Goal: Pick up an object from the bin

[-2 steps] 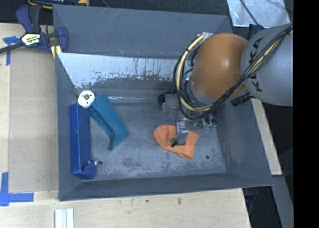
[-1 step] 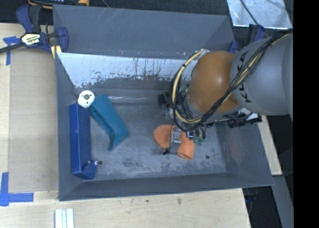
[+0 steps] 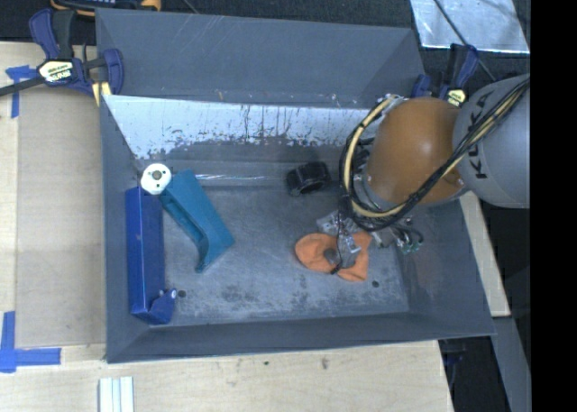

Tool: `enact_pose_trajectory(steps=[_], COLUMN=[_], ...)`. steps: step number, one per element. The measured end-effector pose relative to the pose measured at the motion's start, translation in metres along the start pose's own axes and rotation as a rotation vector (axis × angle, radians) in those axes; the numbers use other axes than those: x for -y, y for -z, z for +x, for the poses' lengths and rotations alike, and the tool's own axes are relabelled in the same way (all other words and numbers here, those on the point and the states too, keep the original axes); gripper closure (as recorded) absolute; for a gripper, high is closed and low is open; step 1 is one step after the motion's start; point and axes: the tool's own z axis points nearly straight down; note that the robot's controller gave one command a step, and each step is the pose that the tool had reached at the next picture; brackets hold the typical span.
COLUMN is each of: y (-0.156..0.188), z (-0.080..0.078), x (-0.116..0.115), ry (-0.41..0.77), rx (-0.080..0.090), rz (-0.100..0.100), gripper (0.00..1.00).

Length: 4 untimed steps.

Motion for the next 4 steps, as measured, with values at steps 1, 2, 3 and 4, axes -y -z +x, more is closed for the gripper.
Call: enact_pose_trajectory(steps=[1,2,3,4], y=[0.0001,0.0001,0.0001,0.0001], z=[-0.0003,-0.0002,-0.0002,-0.0002], x=[-0.0009,-0.0009,-0.0009,-0.0009], ry=[-0.001,-0.002,-0.002,-0.002], rx=[0.000,-0.001,-0.001,-0.001], rz=[-0.001,-0.001,-0.001,-0.002], gripper=[1.00,1.00,1.00,1.00])
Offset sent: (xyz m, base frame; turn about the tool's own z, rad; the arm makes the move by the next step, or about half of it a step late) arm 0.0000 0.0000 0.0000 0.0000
